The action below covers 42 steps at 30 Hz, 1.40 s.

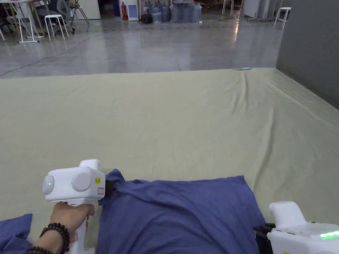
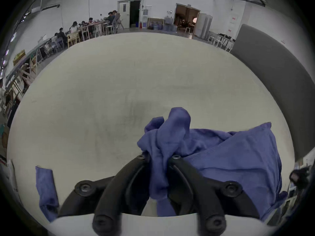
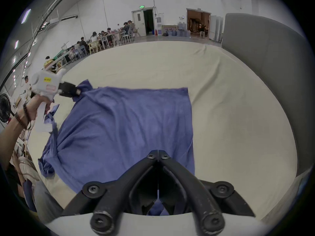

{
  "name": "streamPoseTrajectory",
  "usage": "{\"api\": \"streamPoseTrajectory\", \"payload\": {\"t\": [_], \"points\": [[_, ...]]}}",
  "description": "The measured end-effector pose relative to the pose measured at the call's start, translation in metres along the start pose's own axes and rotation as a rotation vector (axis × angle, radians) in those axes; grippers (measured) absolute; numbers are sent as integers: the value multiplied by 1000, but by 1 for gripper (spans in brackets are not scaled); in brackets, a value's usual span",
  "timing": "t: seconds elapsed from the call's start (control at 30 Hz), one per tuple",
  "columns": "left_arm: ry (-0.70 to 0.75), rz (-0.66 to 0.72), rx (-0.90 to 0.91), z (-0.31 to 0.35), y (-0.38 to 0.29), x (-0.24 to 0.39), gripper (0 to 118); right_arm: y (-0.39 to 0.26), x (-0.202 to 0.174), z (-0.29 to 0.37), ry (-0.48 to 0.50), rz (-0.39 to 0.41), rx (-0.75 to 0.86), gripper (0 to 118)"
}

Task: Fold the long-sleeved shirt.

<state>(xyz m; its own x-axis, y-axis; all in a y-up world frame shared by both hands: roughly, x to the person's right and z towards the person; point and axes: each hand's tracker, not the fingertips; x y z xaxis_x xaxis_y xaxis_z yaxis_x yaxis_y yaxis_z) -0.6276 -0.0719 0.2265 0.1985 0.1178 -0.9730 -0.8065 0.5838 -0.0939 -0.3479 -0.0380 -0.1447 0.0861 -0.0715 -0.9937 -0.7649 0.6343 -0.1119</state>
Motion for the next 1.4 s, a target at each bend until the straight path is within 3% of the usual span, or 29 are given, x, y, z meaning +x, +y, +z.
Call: {"api": "streamPoseTrajectory", "payload": {"t": [0.13, 0.17, 0.2, 0.23, 0.53, 0.57, 0.6, 0.63, 0.67, 0.77, 0.83, 1.1, 1.3, 1.4], "points": [[-31, -7, 62, 38, -6, 4, 9, 55, 9, -25, -17, 7, 44, 2], [-35, -9, 64, 44, -7, 4, 9, 70, 13, -38, -26, 13, 45, 20], [-37, -10, 73, 50, -7, 4, 9, 87, 17, -56, -29, 15, 40, 46], [-37, -13, 81, 55, -6, 2, 9, 104, 21, -75, -32, 13, 23, 52], [-43, -1, 92, 67, -3, 3, 9, 148, 34, -195, -103, 31, -223, 48], [-42, -3, 92, 67, -4, 4, 9, 149, 34, -202, -107, 31, -226, 42], [-40, -4, 90, 66, -4, 5, 9, 152, 30, -199, -120, 39, -240, 7], [-35, -3, 86, 63, -2, 4, 9, 155, 27, -192, -120, 44, -250, 0], [-29, -1, 84, 62, -2, 4, 9, 156, 25, -188, -82, 36, -267, 0], [-29, 43, 96, 66, -2, 2, 9, 152, 16, -167, -97, 39, -274, 0], [-46, 80, 114, 82, 1, -1, 9, 156, 18, -146, -51, 6, -239, 0], [-79, 74, 323, 210, 66, -2, 9, 263, 14, 25, -12, 37, 140, 0], [-8, 31, 540, 323, 166, 5, 9, 364, -9, 142, -26, 112, 371, 0], [55, 18, 629, 371, 225, 10, 9, 418, -23, 186, -35, 113, 475, 0]]}}
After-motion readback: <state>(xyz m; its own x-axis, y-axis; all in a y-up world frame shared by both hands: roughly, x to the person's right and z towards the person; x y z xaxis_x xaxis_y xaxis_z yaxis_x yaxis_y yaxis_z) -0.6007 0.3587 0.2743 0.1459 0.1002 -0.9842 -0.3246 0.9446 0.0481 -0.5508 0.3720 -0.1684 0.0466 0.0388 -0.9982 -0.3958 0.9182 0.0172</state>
